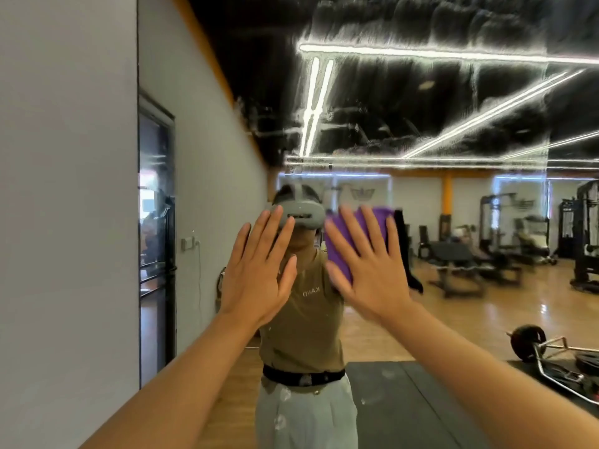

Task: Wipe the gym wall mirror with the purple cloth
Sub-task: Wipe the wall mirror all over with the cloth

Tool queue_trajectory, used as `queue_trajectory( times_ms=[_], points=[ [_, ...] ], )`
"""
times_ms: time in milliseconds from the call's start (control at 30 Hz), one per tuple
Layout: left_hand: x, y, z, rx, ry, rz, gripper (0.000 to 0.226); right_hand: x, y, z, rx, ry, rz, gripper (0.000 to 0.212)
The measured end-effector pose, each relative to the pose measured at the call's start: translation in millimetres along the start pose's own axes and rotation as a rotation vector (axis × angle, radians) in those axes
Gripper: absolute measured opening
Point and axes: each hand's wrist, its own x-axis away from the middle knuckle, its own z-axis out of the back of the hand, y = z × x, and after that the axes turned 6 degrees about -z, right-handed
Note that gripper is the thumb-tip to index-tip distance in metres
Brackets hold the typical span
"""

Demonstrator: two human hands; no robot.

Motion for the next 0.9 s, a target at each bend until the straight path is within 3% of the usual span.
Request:
queue_trajectory(
  times_ms=[133, 267, 500, 600, 767, 900],
  points=[
    [1, -5, 0, -0.025, 0.001, -0.015, 0.063, 41, -1, -2, 0.003, -0.047, 0.160, 0.061],
    [0, -6, -1, -0.042, 0.018, -0.022, 0.064, -9, 11, 2, 0.017, -0.001, 0.265, 0.062],
    [-2, -13, -1, -0.069, 0.035, -0.045, 0.063, -117, 14, 9, -0.020, 0.068, 0.018, 0.061],
    [-2, -17, 3, -0.096, 0.067, -0.022, 0.064, -73, -2, 2, -0.051, 0.057, 0.022, 0.062],
    [3, -25, 13, -0.076, 0.077, 0.016, 0.062, 32, -26, -11, -0.058, -0.042, 0.253, 0.067],
    [7, -34, 17, -0.089, 0.054, -0.026, 0.062, 18, -16, -12, -0.039, -0.053, 0.361, 0.066]
  ],
)
